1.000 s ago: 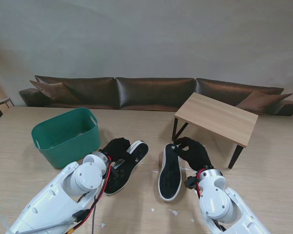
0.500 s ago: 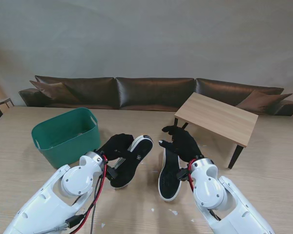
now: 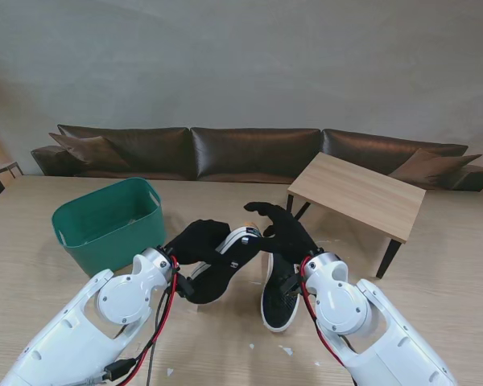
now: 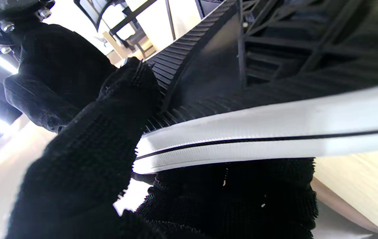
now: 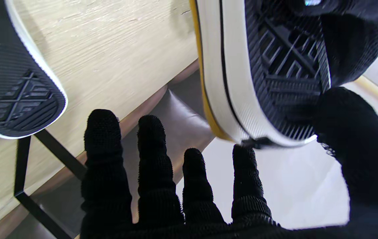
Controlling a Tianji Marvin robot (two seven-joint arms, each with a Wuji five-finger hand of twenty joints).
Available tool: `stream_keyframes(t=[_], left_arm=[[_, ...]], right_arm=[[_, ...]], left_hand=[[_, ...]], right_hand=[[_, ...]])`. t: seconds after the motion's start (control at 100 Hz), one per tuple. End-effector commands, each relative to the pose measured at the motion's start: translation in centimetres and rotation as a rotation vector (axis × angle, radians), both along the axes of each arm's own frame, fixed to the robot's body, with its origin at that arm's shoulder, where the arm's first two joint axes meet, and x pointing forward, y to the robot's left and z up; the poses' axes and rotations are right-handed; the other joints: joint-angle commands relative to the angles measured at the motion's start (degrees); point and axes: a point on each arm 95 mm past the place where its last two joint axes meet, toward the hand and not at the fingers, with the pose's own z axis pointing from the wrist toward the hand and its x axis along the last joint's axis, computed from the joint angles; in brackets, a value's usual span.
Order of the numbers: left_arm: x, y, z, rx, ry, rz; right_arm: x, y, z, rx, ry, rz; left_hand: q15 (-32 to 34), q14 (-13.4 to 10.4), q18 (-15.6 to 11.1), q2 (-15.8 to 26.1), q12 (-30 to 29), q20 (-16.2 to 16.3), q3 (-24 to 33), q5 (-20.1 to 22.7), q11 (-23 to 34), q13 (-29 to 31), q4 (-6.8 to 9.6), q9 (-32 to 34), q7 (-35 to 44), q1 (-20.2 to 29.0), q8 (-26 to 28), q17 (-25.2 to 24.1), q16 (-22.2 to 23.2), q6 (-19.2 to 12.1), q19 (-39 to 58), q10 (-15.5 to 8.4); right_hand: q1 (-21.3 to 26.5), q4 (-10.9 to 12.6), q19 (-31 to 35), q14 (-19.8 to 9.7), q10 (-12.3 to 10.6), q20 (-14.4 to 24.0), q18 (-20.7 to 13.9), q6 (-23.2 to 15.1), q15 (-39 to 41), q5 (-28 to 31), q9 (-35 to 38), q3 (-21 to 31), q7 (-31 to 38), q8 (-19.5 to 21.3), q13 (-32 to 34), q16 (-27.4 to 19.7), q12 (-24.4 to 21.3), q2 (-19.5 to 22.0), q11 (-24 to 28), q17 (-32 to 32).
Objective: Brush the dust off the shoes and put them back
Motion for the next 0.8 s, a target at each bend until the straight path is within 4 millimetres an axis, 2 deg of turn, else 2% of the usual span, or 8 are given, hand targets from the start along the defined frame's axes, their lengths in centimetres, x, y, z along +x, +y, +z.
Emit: stream_keyframes(t=[0.0, 0.18, 0.33, 0.42, 0.52, 0.54, 0.6, 0.79], left_arm=[[0.0, -0.8, 1.1, -0.018, -0.021, -0.029], [-0.1, -1.2, 1.5, -0.031, -0.037, -0.041], [0.1, -1.2, 1.6, -0.03, -0.058, -0.027], [0.1, -1.3, 1.7, -0.032, -0.068, -0.013], [0.2, -1.3, 1.7, -0.028, -0.075, 0.003], [0.2, -1.3, 1.7, -0.027, -0.076, 0.006], [0.2, -1.2, 1.6, -0.024, -0.075, 0.015], [0.3, -0.9, 1.3, -0.01, -0.075, 0.053]], right_arm=[[-0.6, 1.1, 0.1, 0.011, -0.005, 0.036], [-1.4, 2.0, -0.5, 0.026, 0.008, 0.087], [-1.9, 2.5, -0.9, 0.035, -0.003, 0.095], [-2.0, 2.9, -1.2, 0.04, -0.014, 0.084], [-1.9, 3.2, -1.4, 0.041, -0.043, 0.072], [-1.9, 3.3, -1.4, 0.039, -0.05, 0.071], [-1.7, 3.5, -1.5, 0.028, -0.07, 0.069], [-1.4, 4.1, -1.5, 0.015, -0.102, 0.074]], left_hand=[[4.4, -2.8, -2.9, 4.1, -0.4, 0.8, 8.8, 5.5, 0.2, 1.5, 5.37, 2.5, 5.5, 9.4, 1.2, -1.0, 3.3, -14.4, 0.2, -6.3], [4.7, -2.5, -2.9, 4.1, -0.4, 1.0, 8.7, 5.6, 0.3, 1.6, 5.35, 2.5, 5.3, 9.5, 1.2, -0.9, 3.6, -14.0, 0.4, -6.0], [5.2, -2.4, -3.0, 4.0, -0.4, 1.3, 8.7, 5.6, 0.5, 1.7, 5.31, 2.6, 5.2, 9.6, 1.3, -0.7, 3.9, -13.9, 1.0, -5.6], [5.5, -2.4, -3.0, 4.1, -0.3, 1.5, 8.6, 5.5, 0.5, 1.6, 5.25, 2.5, 5.1, 9.6, 1.3, -0.7, 4.0, -13.6, 1.3, -5.5], [5.8, -2.4, -3.0, 4.2, -0.3, 1.6, 8.5, 5.5, 0.5, 1.6, 5.19, 2.5, 5.1, 9.5, 1.4, -0.8, 4.1, -13.4, 1.5, -5.6], [5.9, -2.6, -3.0, 4.1, -0.3, 1.7, 8.5, 5.4, 0.5, 1.6, 5.18, 2.5, 5.1, 9.5, 1.4, -0.9, 4.1, -13.4, 1.5, -5.5], [6.1, -2.5, -2.9, 4.3, -0.3, 1.7, 8.5, 5.3, 0.5, 1.4, 5.14, 2.3, 5.1, 9.5, 1.6, -1.1, 4.2, -13.1, 1.6, -5.5], [6.7, -2.0, -1.7, 5.5, 0.7, 2.3, 8.4, 3.3, 0.5, -0.2, 4.95, 0.7, 5.4, 10.0, 3.1, -3.0, 4.5, -10.4, 1.7, -4.3]], right_hand=[[0.2, -0.4, -1.6, -0.6, -2.7, 1.5, 0.0, -2.5, -0.6, -1.1, -1.3, 1.2, -0.6, 1.9, 0.1, -0.7, -0.7, -4.4, 0.5, -15.2], [1.3, -0.9, -1.5, -0.7, -3.2, 2.8, -0.3, -0.4, 1.2, 3.3, 2.8, 4.8, 3.4, 6.4, 2.6, 0.1, 1.4, -6.7, 3.7, -14.1], [3.3, -1.4, 2.2, -1.3, -2.6, 3.5, -0.7, 9.2, 6.9, 8.0, 9.8, 10.4, 12.9, 11.5, 7.3, 2.5, 6.4, -9.4, 9.7, -11.4], [6.0, -1.5, 7.4, -2.0, -2.5, 3.2, -1.2, 12.5, 14.2, 12.3, 17.0, 14.2, 20.5, 13.5, 13.1, 5.3, 10.9, -9.8, 15.5, -7.8], [9.1, -1.7, 15.7, -3.8, -2.6, 2.8, -1.4, 11.2, 22.8, 20.4, 27.7, 18.0, 26.2, 15.0, 22.8, 8.2, 14.9, -10.8, 20.0, -1.0], [9.4, -2.6, 16.5, -3.9, -2.6, 2.5, -1.5, 11.1, 23.4, 21.2, 28.6, 18.0, 26.6, 14.6, 23.5, 8.3, 15.3, -11.0, 20.1, -0.5], [13.9, -11.1, 23.1, -5.3, -2.6, -0.2, -2.2, 7.9, 28.2, 24.8, 36.7, 18.3, 36.6, 6.3, 30.0, 9.7, 19.3, -14.2, 21.2, 5.3], [18.1, -10.8, 30.3, -6.3, -2.2, -2.1, -3.0, 4.1, 37.8, 32.6, 46.4, 23.7, 47.2, 1.6, 40.6, 13.2, 25.4, -15.9, 23.9, 15.5]])
